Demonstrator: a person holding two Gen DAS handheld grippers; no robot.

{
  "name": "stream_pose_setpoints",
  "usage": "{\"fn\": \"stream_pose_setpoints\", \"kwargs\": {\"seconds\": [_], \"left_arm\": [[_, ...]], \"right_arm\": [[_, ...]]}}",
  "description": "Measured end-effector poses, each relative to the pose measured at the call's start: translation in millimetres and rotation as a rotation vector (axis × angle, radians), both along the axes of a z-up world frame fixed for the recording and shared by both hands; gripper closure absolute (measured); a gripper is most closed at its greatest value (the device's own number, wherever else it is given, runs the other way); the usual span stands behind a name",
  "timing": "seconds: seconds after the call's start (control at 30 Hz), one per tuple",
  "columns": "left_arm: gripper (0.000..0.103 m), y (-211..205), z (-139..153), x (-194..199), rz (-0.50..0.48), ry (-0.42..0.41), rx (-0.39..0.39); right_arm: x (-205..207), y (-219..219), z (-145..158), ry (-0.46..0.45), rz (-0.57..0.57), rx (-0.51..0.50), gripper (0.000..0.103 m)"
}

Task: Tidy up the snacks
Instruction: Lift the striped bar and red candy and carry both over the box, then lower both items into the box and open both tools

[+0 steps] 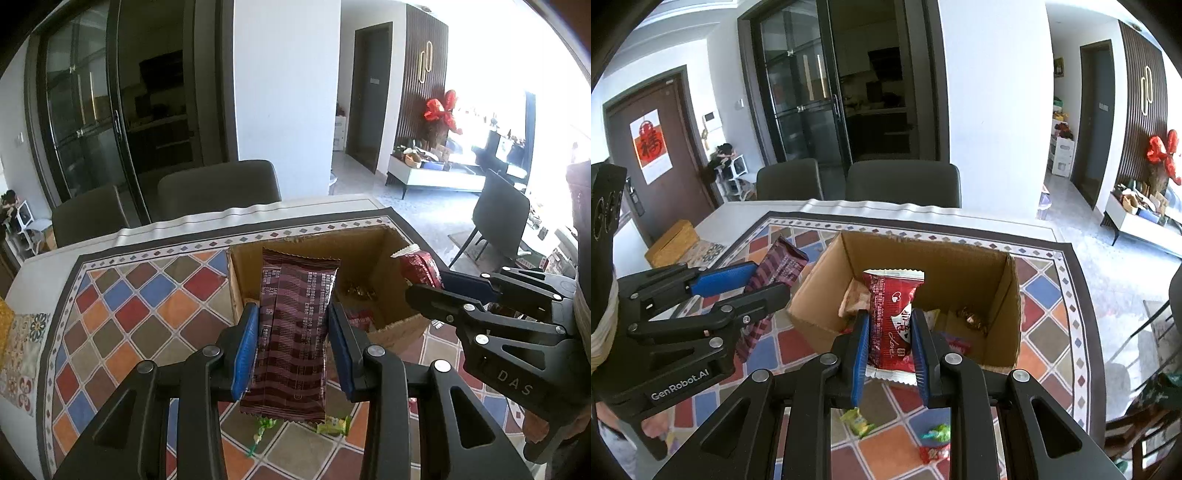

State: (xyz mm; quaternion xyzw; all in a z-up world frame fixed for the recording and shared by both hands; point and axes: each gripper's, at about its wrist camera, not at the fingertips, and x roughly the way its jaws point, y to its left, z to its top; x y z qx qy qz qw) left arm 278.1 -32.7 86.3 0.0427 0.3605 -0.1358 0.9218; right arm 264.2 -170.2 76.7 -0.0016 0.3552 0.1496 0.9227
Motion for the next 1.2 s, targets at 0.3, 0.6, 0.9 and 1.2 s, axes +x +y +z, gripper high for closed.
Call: {"fn": "stream_pose_setpoints", "kwargs": {"seconds": [0.3,0.6,0.9,1.2], "left_arm": [[0.066,-6,-12,35,0.003,0.027,0.008],[0.065,-11,-25,65,0.014,0.064,0.018],[0.051,-13,-24,73,0.030,0.048,0.066],[0.045,-1,-16,46,0.058,0.024,0.064]], "right_arm": [[26,-6,-7,0.005,-0.022,-0.004,0.080],[54,-11,-19,0.029,-0.045,-0.016,0.080],[66,-13,-26,0.037,-0.077,-0.043,0.074],[49,-10,-18,-0.006,-0.087,-0.062,0.055]]}}
